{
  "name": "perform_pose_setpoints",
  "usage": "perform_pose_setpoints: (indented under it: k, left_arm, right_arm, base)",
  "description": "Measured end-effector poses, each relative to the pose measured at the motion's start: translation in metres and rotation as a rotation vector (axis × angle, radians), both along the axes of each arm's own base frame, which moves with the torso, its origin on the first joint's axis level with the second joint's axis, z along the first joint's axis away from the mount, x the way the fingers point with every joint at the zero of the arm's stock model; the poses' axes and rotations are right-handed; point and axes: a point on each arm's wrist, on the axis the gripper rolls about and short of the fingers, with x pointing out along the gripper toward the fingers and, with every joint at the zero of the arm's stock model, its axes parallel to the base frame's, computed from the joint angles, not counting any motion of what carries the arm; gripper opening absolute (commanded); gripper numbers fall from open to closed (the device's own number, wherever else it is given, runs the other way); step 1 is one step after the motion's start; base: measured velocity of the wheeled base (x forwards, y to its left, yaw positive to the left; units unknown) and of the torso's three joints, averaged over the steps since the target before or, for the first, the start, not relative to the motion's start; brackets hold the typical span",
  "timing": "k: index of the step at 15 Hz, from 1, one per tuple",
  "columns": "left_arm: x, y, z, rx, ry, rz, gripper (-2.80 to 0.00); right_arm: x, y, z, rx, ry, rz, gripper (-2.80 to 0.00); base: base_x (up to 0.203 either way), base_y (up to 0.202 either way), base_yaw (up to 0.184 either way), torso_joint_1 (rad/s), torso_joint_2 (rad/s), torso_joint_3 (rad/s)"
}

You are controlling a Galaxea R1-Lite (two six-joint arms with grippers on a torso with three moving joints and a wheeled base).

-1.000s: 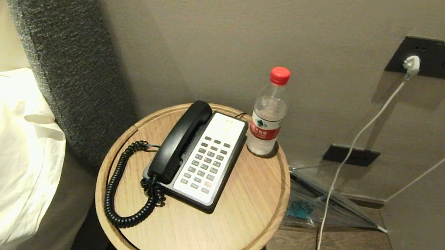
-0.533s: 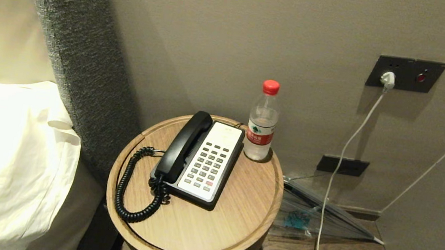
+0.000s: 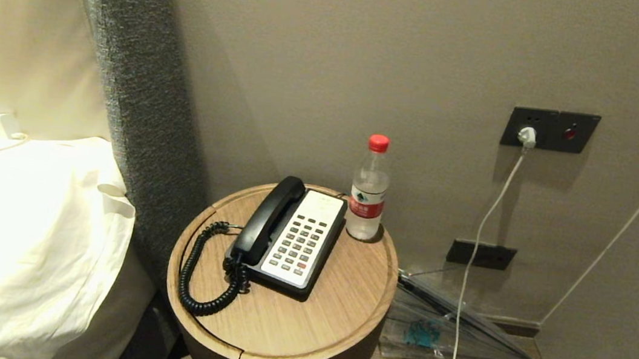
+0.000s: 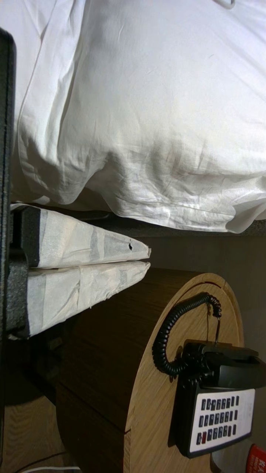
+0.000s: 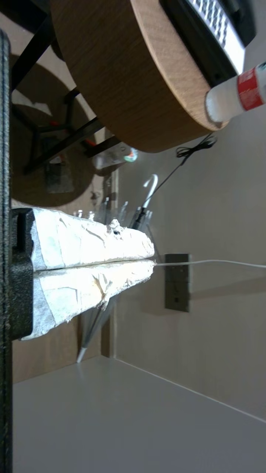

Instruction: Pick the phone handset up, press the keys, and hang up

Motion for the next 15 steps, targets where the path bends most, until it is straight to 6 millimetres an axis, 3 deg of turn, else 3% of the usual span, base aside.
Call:
perform_pose_setpoints:
  k: [4, 15]
  left_arm:
    - [0.0000, 0.0000, 0.0000, 0.000, 0.000, -0.001, -2.80]
    - [0.0000, 0.0000, -0.0001, 0.005, 0.001, 0.000, -2.80]
  right_arm:
    - [0.0000, 0.0000, 0.0000, 0.000, 0.000, 0.000, -2.80]
    - [0.0000, 0.0000, 0.0000, 0.002, 0.000, 0.000, -2.80]
  base:
    - [0.000, 0.000, 0.000, 0.001, 0.00, 0.137]
    - [0.000, 0.000, 0.000, 0.000, 0.00, 0.003]
